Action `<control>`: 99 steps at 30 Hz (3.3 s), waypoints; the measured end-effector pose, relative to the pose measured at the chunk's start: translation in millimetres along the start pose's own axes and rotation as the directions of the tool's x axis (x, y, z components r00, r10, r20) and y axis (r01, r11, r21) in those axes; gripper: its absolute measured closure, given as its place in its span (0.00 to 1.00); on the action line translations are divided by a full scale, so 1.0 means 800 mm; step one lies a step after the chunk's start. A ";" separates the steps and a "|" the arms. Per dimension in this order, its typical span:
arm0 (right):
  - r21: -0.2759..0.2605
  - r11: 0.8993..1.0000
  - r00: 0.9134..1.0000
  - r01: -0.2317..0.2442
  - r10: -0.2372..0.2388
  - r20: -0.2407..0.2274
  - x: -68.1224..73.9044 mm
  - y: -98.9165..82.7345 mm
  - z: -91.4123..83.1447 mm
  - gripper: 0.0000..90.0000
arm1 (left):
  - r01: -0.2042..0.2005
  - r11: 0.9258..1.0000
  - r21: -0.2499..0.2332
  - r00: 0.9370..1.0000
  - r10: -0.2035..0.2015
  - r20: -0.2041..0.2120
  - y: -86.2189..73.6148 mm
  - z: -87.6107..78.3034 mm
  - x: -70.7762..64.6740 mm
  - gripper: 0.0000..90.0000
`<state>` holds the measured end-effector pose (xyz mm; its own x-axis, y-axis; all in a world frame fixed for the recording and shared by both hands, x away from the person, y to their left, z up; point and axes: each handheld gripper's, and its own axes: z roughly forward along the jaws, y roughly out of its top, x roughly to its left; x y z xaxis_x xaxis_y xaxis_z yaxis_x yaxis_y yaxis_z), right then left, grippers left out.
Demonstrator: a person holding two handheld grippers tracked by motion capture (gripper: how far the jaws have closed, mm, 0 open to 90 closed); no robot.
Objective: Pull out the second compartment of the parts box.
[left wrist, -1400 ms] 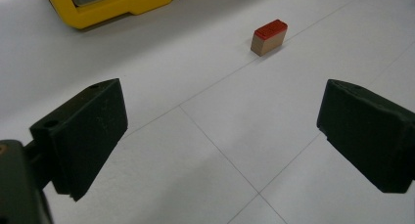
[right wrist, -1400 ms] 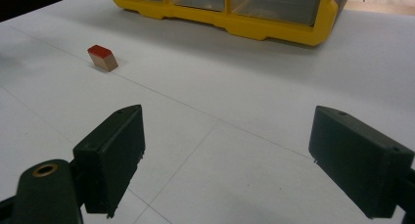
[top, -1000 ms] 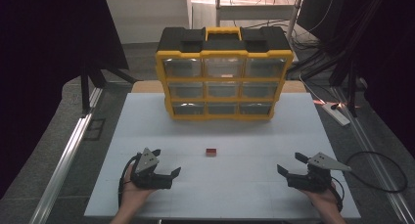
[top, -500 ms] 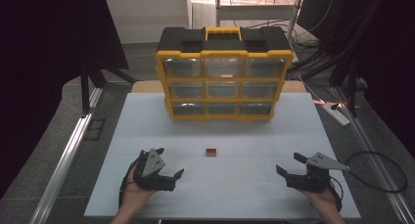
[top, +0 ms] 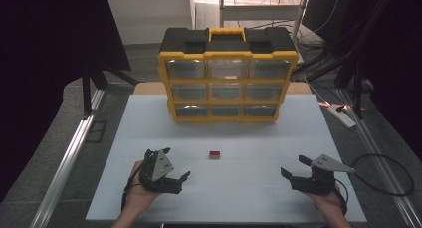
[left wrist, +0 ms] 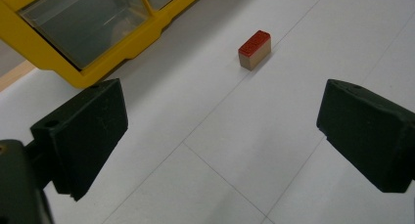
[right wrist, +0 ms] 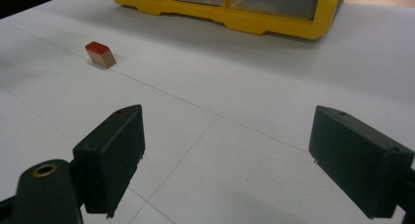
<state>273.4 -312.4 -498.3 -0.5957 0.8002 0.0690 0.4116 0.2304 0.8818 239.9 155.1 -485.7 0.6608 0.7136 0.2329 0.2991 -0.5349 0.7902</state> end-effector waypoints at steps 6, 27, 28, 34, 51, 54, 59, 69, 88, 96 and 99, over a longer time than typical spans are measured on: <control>0.002 1.000 1.000 -0.002 0.002 0.003 -0.001 0.000 0.000 0.15 | -0.068 0.997 0.020 0.997 0.069 -0.030 0.003 0.002 -0.002 0.05; 0.012 1.000 1.000 -0.009 0.009 0.005 -0.002 -0.001 0.002 0.15 | -0.237 0.969 0.070 0.967 0.242 -0.075 0.015 0.010 -0.014 0.06; 0.012 1.000 1.000 -0.008 0.008 0.005 -0.001 -0.001 0.002 0.15 | -0.248 0.966 0.075 0.964 0.253 -0.075 0.015 0.011 -0.015 0.06; 0.013 1.000 1.000 -0.008 0.008 0.006 -0.001 -0.001 0.002 0.15 | -0.291 0.952 0.098 0.950 0.300 -0.091 0.019 0.013 -0.019 0.06; 0.016 1.000 1.000 -0.007 0.007 0.006 -0.002 -0.001 0.003 0.15 | -0.456 0.874 0.167 0.861 0.481 -0.167 0.033 0.017 -0.028 0.05; 0.018 1.000 1.000 -0.006 0.006 0.006 -0.002 -0.001 0.003 0.15 | -0.468 0.867 0.169 0.853 0.494 -0.169 0.034 0.018 -0.030 0.05; 0.022 1.000 1.000 -0.006 0.006 0.006 -0.002 -0.001 0.003 0.15 | -0.522 0.831 0.192 0.815 0.552 -0.177 0.037 0.021 -0.035 0.05; 0.023 1.000 1.000 -0.004 0.003 0.005 -0.002 -0.001 0.003 0.15 | -0.611 0.751 0.250 0.732 0.657 -0.181 0.043 0.024 -0.039 0.06; 0.026 1.000 1.000 -0.003 0.003 0.007 -0.002 -0.001 0.003 0.15 | -0.725 0.611 0.318 0.576 0.791 -0.206 0.050 0.034 -0.053 0.06; 0.028 1.000 1.000 -0.003 0.002 0.008 -0.002 -0.001 0.004 0.15 | -0.746 0.577 0.333 0.538 0.816 -0.210 0.051 0.037 -0.055 0.06; 0.028 1.000 1.000 -0.002 0.002 0.008 -0.002 -0.001 0.004 0.15 | -0.753 0.566 0.335 0.523 0.824 -0.217 0.054 0.039 -0.057 0.06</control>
<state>276.2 -312.1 -500.7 -0.5890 0.8053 0.0671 0.4322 0.2437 0.8682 244.2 85.7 -480.0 0.4428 0.0307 0.8961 -0.0978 -0.9918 0.0823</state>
